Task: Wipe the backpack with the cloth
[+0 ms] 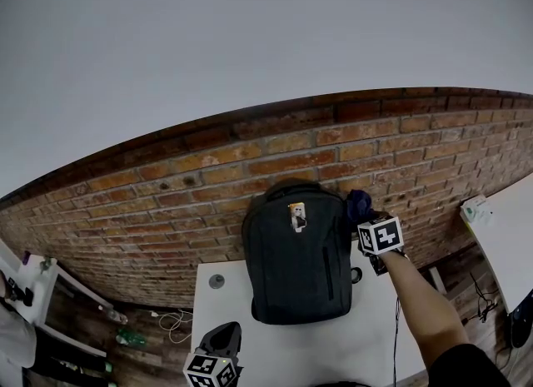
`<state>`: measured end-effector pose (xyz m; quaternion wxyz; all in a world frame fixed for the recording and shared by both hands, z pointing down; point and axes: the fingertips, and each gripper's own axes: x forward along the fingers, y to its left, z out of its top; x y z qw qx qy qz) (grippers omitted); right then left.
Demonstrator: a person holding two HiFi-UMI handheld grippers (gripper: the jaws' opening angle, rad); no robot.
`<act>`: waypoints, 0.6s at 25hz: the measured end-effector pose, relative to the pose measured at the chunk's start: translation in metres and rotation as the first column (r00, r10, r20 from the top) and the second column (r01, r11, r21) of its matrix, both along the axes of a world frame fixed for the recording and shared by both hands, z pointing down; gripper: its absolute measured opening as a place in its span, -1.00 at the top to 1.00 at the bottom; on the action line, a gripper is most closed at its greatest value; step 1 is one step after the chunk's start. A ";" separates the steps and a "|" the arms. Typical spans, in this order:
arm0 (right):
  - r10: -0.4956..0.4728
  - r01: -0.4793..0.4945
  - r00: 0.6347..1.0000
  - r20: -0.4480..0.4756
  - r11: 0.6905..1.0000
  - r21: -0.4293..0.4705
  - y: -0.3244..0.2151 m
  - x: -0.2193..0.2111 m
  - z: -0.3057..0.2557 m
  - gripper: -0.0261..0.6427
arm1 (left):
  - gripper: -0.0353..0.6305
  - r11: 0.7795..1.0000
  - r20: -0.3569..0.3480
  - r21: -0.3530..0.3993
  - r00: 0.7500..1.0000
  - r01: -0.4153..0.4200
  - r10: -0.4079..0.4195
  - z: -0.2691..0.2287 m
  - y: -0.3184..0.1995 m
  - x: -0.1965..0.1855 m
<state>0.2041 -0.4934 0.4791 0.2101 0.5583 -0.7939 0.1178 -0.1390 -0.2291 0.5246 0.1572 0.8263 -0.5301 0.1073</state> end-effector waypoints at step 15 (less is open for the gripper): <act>-0.013 0.006 0.999 -0.052 0.991 -0.132 0.053 -0.005 0.076 0.81 | 0.92 1.000 -0.013 0.014 1.000 -0.026 0.027 -0.002 0.002 0.004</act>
